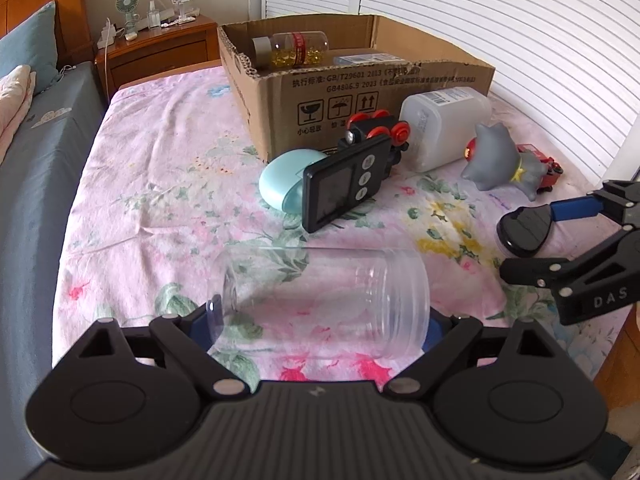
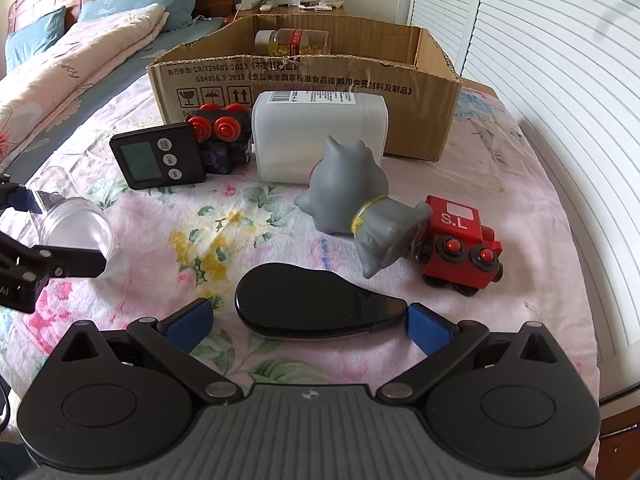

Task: Organize rigid objects
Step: 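Grasp the black oval case with the right tool, then place the clear jar and black case into the box, opening both tools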

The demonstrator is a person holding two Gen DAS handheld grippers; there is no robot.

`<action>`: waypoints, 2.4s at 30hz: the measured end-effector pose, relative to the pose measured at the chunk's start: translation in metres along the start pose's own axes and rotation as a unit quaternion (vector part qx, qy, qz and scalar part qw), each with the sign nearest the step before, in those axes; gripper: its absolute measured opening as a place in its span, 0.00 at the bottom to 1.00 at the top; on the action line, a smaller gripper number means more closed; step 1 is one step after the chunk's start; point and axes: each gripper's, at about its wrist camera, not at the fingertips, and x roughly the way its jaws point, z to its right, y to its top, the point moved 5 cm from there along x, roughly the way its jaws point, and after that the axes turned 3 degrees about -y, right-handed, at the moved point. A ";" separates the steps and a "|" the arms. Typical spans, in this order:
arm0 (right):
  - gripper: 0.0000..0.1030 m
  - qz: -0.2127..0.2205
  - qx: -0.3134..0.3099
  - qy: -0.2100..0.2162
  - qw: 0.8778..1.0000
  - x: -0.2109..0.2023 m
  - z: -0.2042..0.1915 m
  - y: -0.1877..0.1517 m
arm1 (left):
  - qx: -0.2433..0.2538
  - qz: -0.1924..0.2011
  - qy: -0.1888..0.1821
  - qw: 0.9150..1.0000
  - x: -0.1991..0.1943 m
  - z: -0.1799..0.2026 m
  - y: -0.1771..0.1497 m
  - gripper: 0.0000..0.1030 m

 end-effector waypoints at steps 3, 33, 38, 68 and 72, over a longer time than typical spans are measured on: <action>1.00 0.001 -0.001 -0.001 1.000 0.001 0.000 0.002 | 0.004 0.001 -0.003 1.000 -0.002 0.001 0.000 0.90; 0.90 -0.012 -0.017 0.041 0.999 -0.021 0.008 0.010 | 0.035 0.000 -0.005 0.999 -0.017 0.008 0.031 0.87; 0.90 0.007 -0.033 0.051 0.998 -0.039 0.009 0.021 | 0.041 0.009 -0.011 0.999 -0.028 0.010 0.048 0.87; 0.90 0.117 -0.060 0.026 0.991 -0.035 0.058 0.160 | 0.016 0.076 0.024 0.997 0.011 0.000 0.154 0.97; 0.90 0.110 -0.060 0.025 0.992 -0.023 0.058 0.171 | 0.023 0.055 0.025 0.998 0.002 0.004 0.126 0.97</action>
